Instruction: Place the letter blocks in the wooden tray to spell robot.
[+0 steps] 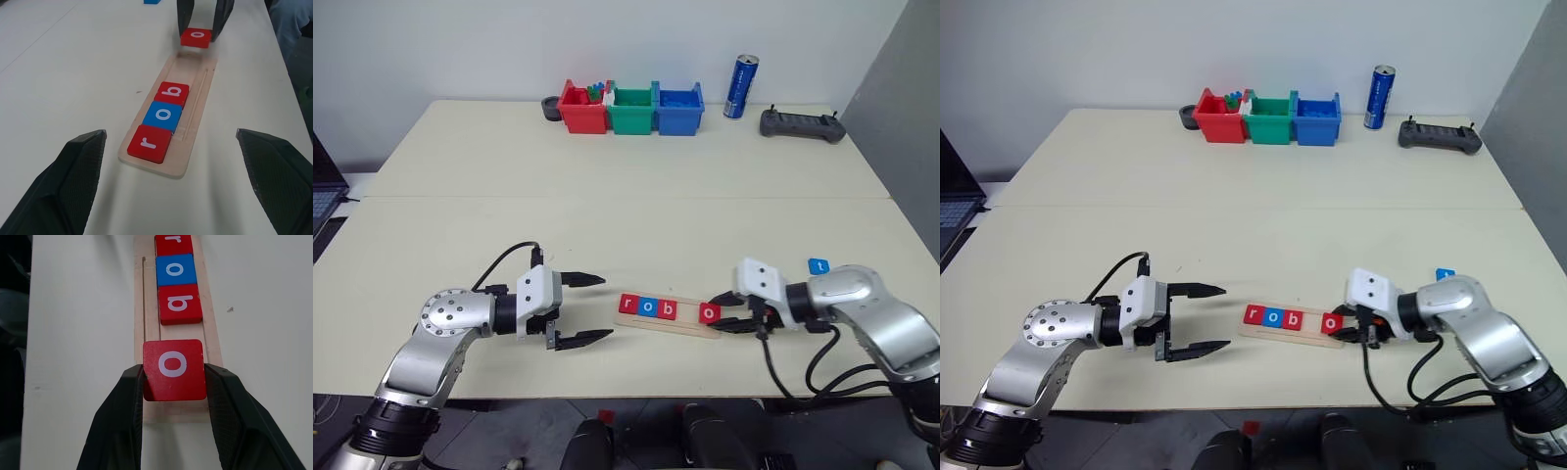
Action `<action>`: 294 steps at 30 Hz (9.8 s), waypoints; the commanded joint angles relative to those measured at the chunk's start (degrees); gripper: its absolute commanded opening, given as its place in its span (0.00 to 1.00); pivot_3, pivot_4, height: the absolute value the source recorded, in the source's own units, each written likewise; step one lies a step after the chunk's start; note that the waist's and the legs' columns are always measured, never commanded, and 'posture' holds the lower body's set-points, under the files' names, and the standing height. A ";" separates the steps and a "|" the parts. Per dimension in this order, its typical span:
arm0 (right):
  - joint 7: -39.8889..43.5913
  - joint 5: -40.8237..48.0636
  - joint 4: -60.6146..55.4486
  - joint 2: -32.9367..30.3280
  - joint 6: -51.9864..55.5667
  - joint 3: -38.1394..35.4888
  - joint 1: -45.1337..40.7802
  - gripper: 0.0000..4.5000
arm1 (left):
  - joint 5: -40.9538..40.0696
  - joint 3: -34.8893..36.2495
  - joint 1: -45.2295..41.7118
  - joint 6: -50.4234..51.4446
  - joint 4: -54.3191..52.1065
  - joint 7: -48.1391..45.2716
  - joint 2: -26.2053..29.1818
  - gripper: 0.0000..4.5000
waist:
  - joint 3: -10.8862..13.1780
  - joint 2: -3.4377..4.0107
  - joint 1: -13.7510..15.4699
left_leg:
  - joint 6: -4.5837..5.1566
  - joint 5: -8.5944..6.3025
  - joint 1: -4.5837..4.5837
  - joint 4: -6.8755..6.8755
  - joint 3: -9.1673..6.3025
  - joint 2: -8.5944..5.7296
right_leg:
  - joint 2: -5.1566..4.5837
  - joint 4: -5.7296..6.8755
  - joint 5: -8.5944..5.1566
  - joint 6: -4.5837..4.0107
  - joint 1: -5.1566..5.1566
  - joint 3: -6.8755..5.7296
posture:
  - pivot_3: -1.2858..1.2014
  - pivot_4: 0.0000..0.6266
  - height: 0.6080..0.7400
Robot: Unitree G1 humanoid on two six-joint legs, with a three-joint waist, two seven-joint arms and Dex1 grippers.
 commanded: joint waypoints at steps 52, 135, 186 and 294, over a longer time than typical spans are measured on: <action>-3.49 3.56 -7.99 0.04 5.86 0.62 0.03 0.39 | 1.55 -0.82 -1.14 -2.37 -0.32 0.61 -2.64 1.00 | 0.00 0.00 0.04 | 0.01 0.00 -0.04 -0.02 -0.05 0.00 | 0.00 0.00 0.00 -0.01 -0.02 -0.05 | 0.52 0.24 1.00; -4.29 -2.96 -0.81 1.16 -0.10 -0.12 -3.15 0.09 | 1.82 -1.18 -0.68 -2.44 -0.92 1.97 -3.26 1.00 | 0.00 0.00 -0.01 | 0.00 0.00 -0.03 -0.02 -0.04 0.00 | 0.00 -0.01 0.00 -0.01 -0.02 -0.04 | 0.52 0.24 1.00; -48.76 2.57 12.44 24.22 15.42 -38.38 10.02 0.32 | 0.10 0.72 -1.24 -3.94 2.71 -1.89 -0.90 1.00 | -0.04 0.00 -0.21 | 0.01 0.00 0.04 -0.08 0.03 0.01 | 0.04 0.02 0.00 -0.02 0.01 0.05 | 0.52 0.24 1.00; 1.86 -3.33 7.34 3.14 -2.71 4.50 -7.01 0.31 | 1.20 -1.00 -1.97 -1.46 -0.81 0.20 -2.28 1.00 | 0.07 -0.01 0.01 | 0.01 -0.01 -0.02 -0.04 -0.03 0.01 | 0.01 -0.01 -0.02 -0.04 -0.03 -0.04 | 0.52 0.24 1.00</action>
